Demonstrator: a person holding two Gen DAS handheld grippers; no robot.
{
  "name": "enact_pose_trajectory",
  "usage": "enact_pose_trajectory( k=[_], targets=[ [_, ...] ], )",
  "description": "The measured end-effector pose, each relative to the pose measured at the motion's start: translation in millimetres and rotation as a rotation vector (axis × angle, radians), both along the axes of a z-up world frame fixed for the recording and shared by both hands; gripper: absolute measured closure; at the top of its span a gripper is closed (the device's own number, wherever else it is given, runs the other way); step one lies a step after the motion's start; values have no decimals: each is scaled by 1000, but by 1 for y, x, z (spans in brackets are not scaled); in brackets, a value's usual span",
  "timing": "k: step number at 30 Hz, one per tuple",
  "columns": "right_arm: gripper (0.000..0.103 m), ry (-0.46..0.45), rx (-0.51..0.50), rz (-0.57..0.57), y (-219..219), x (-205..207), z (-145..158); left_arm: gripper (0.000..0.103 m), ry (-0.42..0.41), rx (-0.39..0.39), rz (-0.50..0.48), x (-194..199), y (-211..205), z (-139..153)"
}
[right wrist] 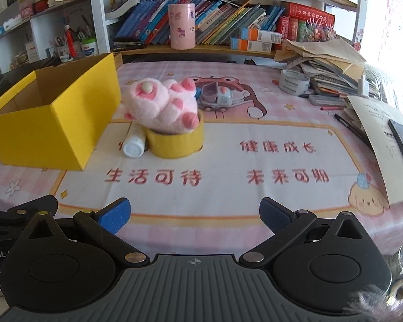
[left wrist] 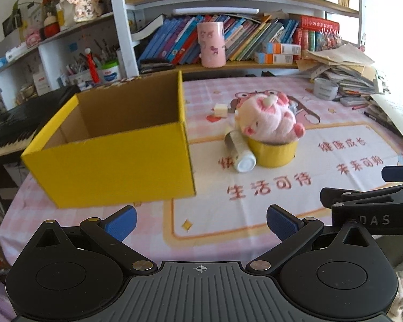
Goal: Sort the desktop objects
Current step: 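Lower the right gripper onto the pink plush pig and close on it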
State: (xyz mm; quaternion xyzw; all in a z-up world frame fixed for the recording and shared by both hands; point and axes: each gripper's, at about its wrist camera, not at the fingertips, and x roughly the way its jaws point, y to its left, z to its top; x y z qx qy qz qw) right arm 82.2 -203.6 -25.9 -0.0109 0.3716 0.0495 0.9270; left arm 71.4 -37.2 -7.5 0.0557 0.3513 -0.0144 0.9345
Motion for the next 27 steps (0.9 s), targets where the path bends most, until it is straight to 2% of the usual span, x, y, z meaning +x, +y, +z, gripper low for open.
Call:
enact_pose_trajectory(
  k=[12, 21, 27],
  targets=[
    [0, -51, 41, -19, -31, 57, 9, 0, -19, 39, -93, 44, -44, 7],
    [0, -90, 96, 67, -43, 92, 19, 0, -15, 58, -120, 64, -67, 9],
    [0, -97, 116, 156, -47, 117, 22, 0, -4, 60, -82, 79, -75, 8]
  ],
)
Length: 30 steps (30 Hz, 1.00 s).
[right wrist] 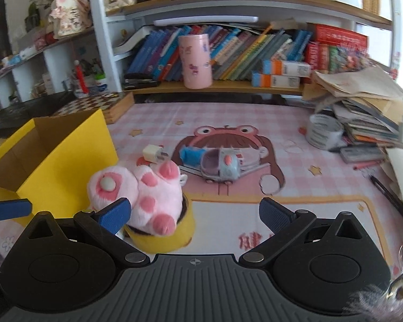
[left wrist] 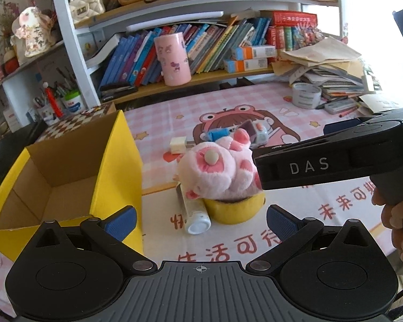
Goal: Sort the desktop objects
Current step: 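Lower the right gripper onto the pink plush pig and close on it, then lift the pig with the right gripper while the left gripper moves to the yellow tape roll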
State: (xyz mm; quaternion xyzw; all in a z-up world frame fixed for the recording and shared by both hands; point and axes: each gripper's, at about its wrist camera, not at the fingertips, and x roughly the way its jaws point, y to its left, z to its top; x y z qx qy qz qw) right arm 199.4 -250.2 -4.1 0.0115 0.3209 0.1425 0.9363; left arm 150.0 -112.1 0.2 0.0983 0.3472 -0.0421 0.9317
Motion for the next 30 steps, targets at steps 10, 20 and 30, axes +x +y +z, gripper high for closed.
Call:
enact_pose_trajectory(
  k=[10, 20, 30],
  targets=[
    [0, 23, 17, 166, 5, 36, -2, 0, 31, -12, 63, 16, -9, -4],
    [0, 106, 30, 416, 37, 64, -16, 0, 74, -5, 114, 26, -9, -9],
    [10, 191, 58, 553, 48, 73, -28, 0, 105, 23, 157, 24, -9, -11]
  ],
)
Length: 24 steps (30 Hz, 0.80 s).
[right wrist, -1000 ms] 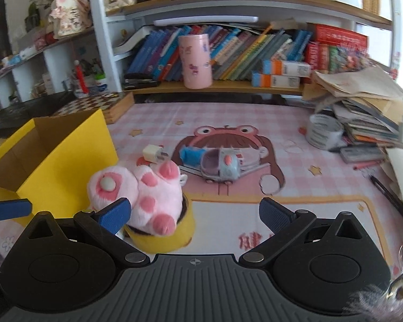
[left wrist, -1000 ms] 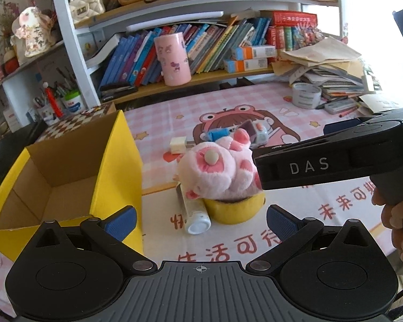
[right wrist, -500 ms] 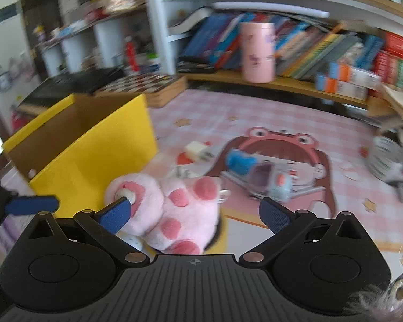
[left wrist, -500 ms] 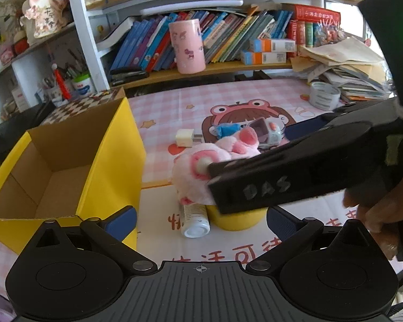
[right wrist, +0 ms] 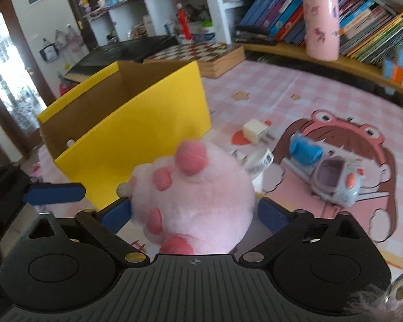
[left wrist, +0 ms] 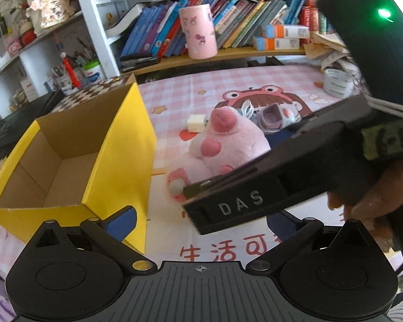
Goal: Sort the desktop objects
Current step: 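Lift the pig with the right gripper while the left gripper moves to the yellow tape roll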
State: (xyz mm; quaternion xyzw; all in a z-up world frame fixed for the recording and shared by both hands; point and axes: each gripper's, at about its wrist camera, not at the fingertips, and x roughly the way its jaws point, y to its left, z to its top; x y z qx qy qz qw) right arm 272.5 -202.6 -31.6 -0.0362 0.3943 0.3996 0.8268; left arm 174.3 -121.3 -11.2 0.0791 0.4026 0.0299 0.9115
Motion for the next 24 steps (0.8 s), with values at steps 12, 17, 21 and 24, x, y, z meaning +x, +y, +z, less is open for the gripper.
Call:
enact_pose_trajectory(
  k=[12, 17, 21, 24],
  targets=[
    [27, -112, 94, -256, -55, -8, 31, 0, -15, -49, -33, 10, -9, 1],
    [27, -98, 73, -460, -94, -13, 33, 2, -13, -87, -47, 23, -15, -3],
    [27, -76, 61, -540, -117, -20, 27, 2, 10, -81, -74, 35, -26, -10],
    [27, -59, 52, -553, -124, -26, 23, 4, 18, -73, -65, 45, -30, -17]
  ],
)
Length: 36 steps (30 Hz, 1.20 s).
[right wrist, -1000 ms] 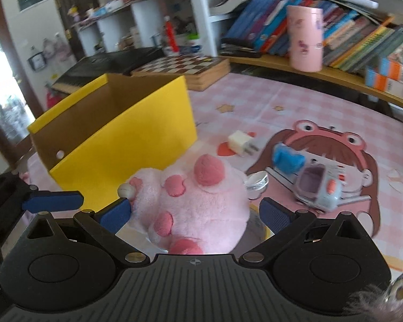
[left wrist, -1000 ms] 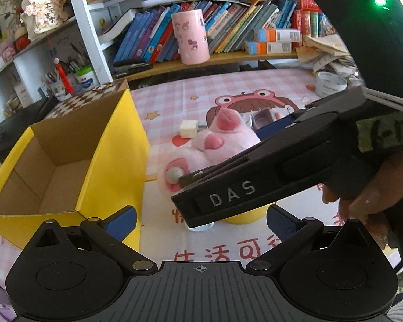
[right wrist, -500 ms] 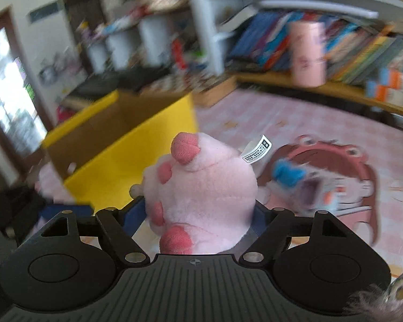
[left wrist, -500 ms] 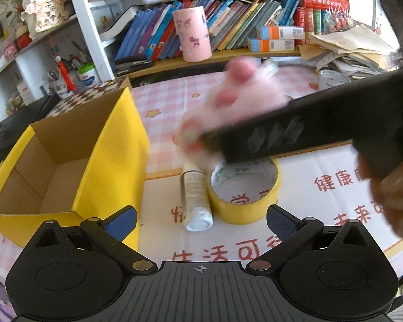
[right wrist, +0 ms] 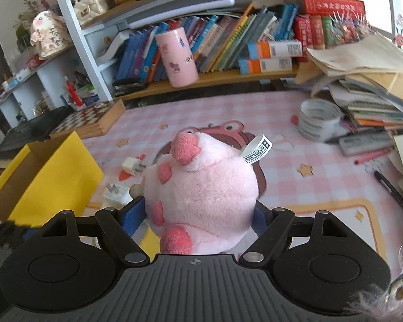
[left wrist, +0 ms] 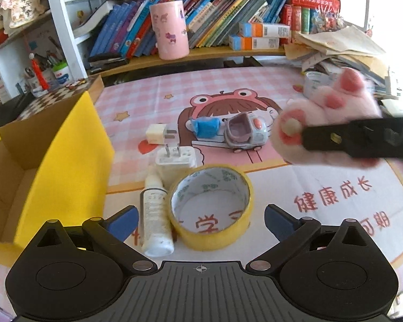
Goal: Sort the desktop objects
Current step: 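Lift the pig with the right gripper while the left gripper moves to the yellow tape roll, then close the left gripper on the rim of the yellow tape roll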
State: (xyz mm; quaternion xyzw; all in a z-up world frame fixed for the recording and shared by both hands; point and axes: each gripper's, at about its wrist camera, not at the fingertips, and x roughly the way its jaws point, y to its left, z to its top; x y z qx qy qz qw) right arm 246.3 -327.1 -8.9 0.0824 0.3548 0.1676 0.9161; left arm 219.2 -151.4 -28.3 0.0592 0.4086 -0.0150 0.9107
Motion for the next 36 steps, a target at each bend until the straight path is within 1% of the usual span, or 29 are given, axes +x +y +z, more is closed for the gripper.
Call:
enact_pose_trajectory(
  k=[4, 6, 10, 12, 13, 14, 16, 18, 20, 22, 24, 26, 27, 29, 32, 34, 36],
  targets=[
    [26, -10, -15, -9, -5, -6, 0, 6, 32, 5, 28, 16, 0, -12],
    [26, -23, -19, -14, -8, -7, 2, 6, 23, -5, 25, 19, 0, -15],
    [26, -14, -25, -24, -13, -6, 1, 7, 6, 9, 8, 24, -7, -16],
    [26, -9, -26, -29, -14, -6, -1, 8, 12, -11, 17, 26, -7, -16],
    [26, -10, -26, -30, -15, -5, 0, 11, 17, -26, 23, 27, -6, -15],
    [26, -14, -26, -32, -16, -5, 0, 12, 18, -44, 29, 27, -5, -14],
    [34, -27, -27, -35, -17, -6, 2, 13, 11, -59, 33, 26, -4, -12],
    [35, -38, -28, -33, -18, -6, 3, 12, 20, -58, 28, 27, -5, -14],
    [36, -41, -29, -26, -17, -5, 3, 12, 70, -71, 18, 31, -6, -22],
    [46, -29, -33, -12, -16, -3, 1, 12, 108, -60, 9, 33, -8, -31],
    [45, -13, -73, -9, -12, 1, -4, 12, 119, -45, 0, 34, -9, -38],
    [44, 7, -108, -19, -10, 3, -8, 13, 123, -47, 2, 35, -9, -40],
    [41, 18, -104, -28, -12, 4, -10, 16, 124, -49, 2, 36, -8, -40],
    [38, 44, -92, -48, -16, 7, -13, 16, 124, -47, -5, 37, -8, -42],
    [30, 85, -81, -75, -21, 10, -20, 16, 124, -34, -16, 37, -9, -46],
    [26, 114, -76, -87, -24, 12, -25, 17, 119, -40, -17, 38, -9, -47],
    [25, 124, -78, -104, -26, 13, -30, 18, 118, -41, -21, 38, -9, -47]
  ],
)
